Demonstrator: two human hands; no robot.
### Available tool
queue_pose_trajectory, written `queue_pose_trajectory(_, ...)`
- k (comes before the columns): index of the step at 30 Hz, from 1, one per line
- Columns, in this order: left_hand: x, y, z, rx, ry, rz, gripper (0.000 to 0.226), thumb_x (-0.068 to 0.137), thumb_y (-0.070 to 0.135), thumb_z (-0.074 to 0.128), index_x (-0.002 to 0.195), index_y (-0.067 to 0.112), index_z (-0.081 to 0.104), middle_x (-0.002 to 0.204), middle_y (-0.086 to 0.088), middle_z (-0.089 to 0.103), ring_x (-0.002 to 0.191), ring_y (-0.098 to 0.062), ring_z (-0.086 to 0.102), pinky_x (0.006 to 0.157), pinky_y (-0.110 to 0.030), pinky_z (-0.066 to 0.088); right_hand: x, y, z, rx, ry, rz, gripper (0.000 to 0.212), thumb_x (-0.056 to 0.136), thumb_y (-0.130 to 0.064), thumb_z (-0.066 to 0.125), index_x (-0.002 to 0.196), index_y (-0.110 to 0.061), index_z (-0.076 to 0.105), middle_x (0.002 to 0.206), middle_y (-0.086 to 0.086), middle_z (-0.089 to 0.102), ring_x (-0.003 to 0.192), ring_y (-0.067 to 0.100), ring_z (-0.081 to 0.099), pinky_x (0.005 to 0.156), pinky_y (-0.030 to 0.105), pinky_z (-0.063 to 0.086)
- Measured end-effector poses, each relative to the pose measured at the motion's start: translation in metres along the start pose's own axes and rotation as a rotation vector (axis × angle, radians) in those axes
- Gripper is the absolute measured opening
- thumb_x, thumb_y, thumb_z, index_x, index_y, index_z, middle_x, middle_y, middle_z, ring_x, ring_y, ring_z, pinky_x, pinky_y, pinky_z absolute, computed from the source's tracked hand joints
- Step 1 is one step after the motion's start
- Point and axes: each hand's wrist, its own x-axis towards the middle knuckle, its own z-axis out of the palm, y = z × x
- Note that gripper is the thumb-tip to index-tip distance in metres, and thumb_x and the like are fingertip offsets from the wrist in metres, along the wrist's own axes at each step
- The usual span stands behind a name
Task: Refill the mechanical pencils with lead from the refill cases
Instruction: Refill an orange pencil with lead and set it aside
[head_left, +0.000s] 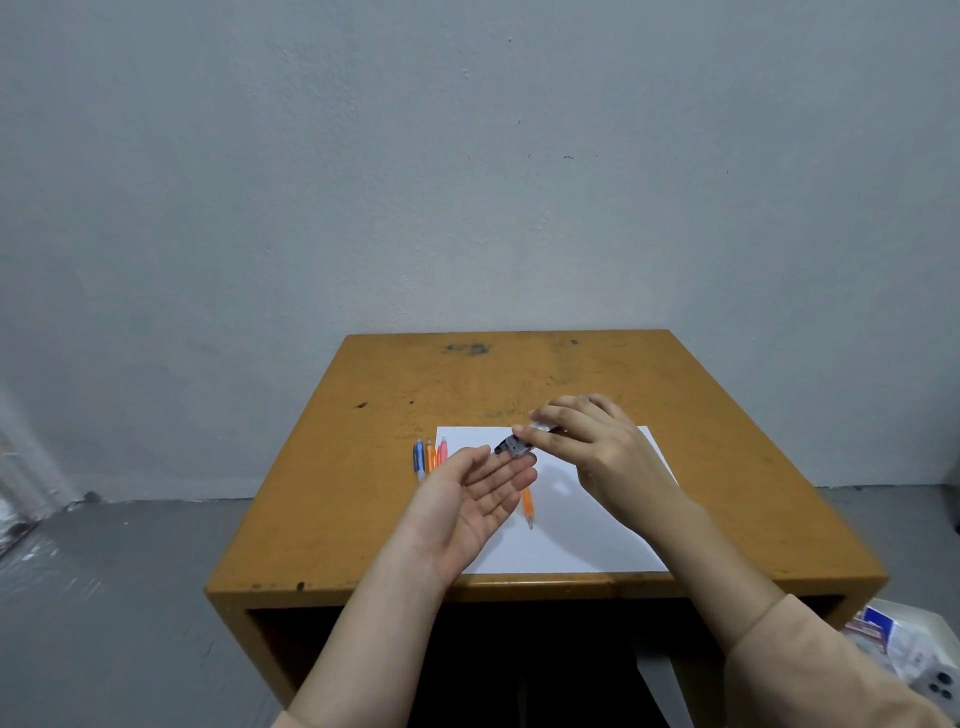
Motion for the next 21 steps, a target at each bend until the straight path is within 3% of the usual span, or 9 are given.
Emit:
queue_pose_trajectory(5, 0.0003, -0.0018, 0.0011, 0.108, 0.076, 0.065, 0.016, 0.09, 0.011, 0.057, 0.094, 0.0, 0.067, 0.093, -0.015, 0.073, 0.08, -0.02, 0.072, 0.075, -0.025, 0.051, 0.0007, -0.003, -0.001, 0.021, 0.027, 0.011, 0.047, 0.081, 0.012, 0.056, 0.118, -0.016, 0.065, 0.109, 0.005, 0.065, 0.105, 0.022, 0.056, 0.081, 0.04, 0.046)
queue_pose_trajectory(15, -0.0022, -0.0007, 0.0031, 0.215, 0.175, 0.106, 0.01, 0.081, 0.011, 0.071, 0.081, 0.002, 0.071, 0.079, -0.013, 0.074, 0.064, -0.014, 0.07, 0.067, -0.021, 0.05, 0.0012, -0.0046, -0.0032, 0.015, 0.031, 0.02, 0.042, 0.09, 0.005, 0.043, 0.121, -0.02, 0.056, 0.111, 0.006, 0.065, 0.106, 0.022, 0.056, 0.085, 0.037, 0.04)
queue_pose_trajectory(21, -0.0008, -0.0006, 0.0033, 0.218, 0.199, 0.113, 0.007, 0.08, 0.008, 0.072, 0.077, 0.002, 0.071, 0.074, -0.012, 0.073, 0.06, -0.014, 0.068, 0.064, -0.021, 0.05, 0.0015, -0.0059, -0.0039, 0.006, 0.037, 0.024, 0.042, 0.089, 0.006, 0.043, 0.119, -0.017, 0.061, 0.111, 0.006, 0.065, 0.105, 0.023, 0.057, 0.084, 0.038, 0.042)
